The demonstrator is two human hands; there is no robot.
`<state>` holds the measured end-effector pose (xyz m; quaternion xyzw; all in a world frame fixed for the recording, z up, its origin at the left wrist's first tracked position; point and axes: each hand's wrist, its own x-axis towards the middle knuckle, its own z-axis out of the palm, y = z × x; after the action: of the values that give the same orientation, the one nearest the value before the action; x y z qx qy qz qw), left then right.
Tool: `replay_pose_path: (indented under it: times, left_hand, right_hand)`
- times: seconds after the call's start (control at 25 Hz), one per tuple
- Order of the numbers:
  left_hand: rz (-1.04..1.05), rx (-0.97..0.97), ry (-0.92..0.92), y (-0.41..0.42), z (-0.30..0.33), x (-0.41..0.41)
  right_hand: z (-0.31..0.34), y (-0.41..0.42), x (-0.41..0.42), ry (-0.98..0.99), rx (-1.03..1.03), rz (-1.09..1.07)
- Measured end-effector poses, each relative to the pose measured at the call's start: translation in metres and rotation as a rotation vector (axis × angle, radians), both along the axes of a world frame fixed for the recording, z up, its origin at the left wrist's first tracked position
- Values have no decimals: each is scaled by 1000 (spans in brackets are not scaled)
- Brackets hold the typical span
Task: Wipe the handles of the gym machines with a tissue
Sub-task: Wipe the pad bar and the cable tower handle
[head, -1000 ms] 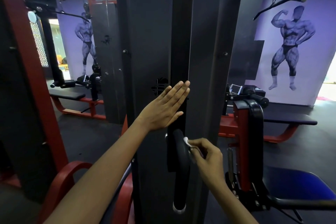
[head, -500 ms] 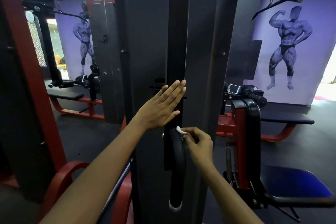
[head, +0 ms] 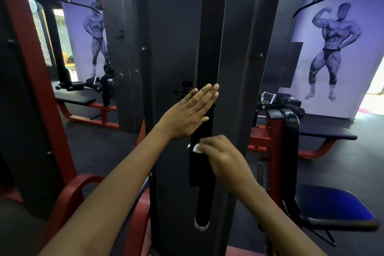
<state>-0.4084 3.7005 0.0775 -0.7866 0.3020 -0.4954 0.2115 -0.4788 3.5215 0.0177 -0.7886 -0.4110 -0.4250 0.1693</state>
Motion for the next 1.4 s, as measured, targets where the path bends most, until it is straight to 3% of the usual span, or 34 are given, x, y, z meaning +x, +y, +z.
replay_pose_path:
  times: [0.12,0.28,0.44,0.64,0.76,1.04,1.2,1.28,1.4]
  left_hand:
    - [-29,29,6,7,5,1]
    - [-42,34,12,8,6,2]
    - [-67,24,5,5,4,5]
    - [-100,-1,6,0,0,8]
    - [-116,-22,13,-2,-3,9]
    - [-103,-24,53,-2,-3,8]
    - [-112,-68,117,-5,-6,3]
    - [-214,-42,241,-12,-21,-2]
    - [-443,-146,634,-24,-55,-17]
  right_hand:
    - [10,32,6,-180,-415,-159]
    - [12,53,-5,-123,-602,-340]
    - [0,40,-36,-67,-733,-372]
    - [12,21,-42,-51,-500,-242]
    - [26,28,-9,-125,-435,-303]
    - [1,19,-18,-158,-577,-163]
    - [-28,-20,-43,-174,-438,-123]
    - [-46,-31,-47,-104,-244,-136]
    - [-70,-29,-46,-27,-40,-177]
